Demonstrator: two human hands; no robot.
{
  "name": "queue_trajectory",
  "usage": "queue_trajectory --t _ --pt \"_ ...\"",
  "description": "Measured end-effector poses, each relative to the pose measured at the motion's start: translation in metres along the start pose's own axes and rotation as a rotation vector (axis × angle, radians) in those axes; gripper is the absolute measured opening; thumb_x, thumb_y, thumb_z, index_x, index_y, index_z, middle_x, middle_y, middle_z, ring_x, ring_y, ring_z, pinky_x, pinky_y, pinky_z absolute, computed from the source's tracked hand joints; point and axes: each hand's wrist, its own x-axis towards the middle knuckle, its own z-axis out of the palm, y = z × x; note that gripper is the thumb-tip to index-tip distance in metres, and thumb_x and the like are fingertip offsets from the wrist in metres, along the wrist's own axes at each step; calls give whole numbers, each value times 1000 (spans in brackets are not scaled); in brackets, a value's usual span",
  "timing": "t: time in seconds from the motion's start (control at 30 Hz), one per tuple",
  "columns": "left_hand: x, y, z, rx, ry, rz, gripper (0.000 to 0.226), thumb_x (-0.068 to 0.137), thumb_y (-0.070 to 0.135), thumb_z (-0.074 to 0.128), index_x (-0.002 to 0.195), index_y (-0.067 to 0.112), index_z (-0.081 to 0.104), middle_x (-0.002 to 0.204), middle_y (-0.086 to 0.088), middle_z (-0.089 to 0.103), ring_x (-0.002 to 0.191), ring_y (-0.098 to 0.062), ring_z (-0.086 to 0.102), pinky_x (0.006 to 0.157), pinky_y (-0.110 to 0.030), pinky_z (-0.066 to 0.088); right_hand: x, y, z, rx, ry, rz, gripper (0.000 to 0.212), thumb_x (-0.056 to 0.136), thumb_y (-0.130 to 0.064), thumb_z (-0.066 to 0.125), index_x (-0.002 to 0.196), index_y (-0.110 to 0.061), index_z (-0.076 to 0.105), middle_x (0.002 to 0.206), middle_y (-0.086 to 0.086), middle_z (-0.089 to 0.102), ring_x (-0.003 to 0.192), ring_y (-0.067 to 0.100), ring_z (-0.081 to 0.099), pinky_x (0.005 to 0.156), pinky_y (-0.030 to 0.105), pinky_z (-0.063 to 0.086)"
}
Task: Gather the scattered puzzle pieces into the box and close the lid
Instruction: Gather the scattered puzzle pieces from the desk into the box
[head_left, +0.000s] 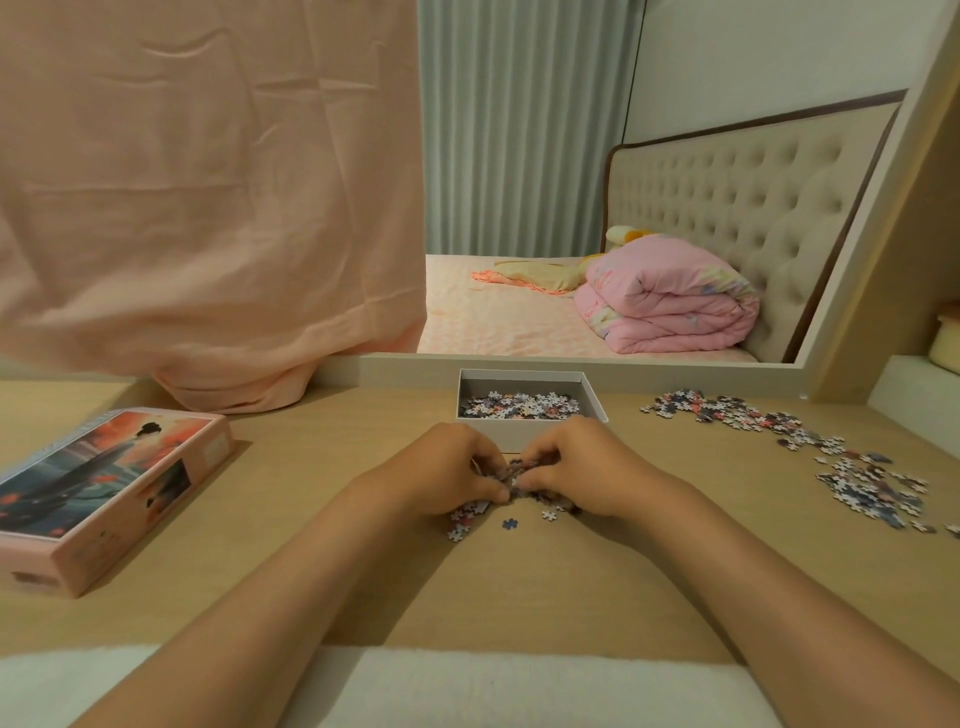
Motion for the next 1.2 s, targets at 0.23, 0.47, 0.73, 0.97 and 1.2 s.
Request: queue_trajectory --t 0.23,0.47,0.73,0.97,1.2 --pt "2 -3 5 -54 71 20 9 86 25 74 94 23 76 87 13 71 74 4 59 64 -8 42 -3 0 -1 -73 -16 -32 16 93 -32 67 79 -23 68 72 -1 66 61 9 52 62 29 43" --pt "13 -3 -1 -390 198 -77 6 86 13 74 91 15 75 81 0 74 66 -7 65 69 -28 57 5 -3 -14 72 118 13 23 92 -27 67 73 -15 69 65 4 66 55 12 55 63 35 50" --pt "68 7 -26 -249 339 -25 11 91 18 67 98 17 76 81 2 73 67 -12 62 63 -27 50 44 11 -41 79 261 74 32 96 -26 60 74 -7 72 64 10 65 56 16 50 59 29 38" --pt "87 -3 -18 46 249 25 29 94 27 64 122 20 68 106 1 65 83 -10 55 77 -24 41 56 26 -36 -33 191 87 33 101 -19 49 130 -22 65 108 1 72 92 18 65 84 32 50" --pt "63 -7 -21 61 301 73 22 93 25 63 113 25 72 92 9 70 79 -7 60 79 -32 53 46 23 -43 -72 241 31 22 97 -21 60 114 -22 74 94 -12 64 86 7 56 78 23 40"
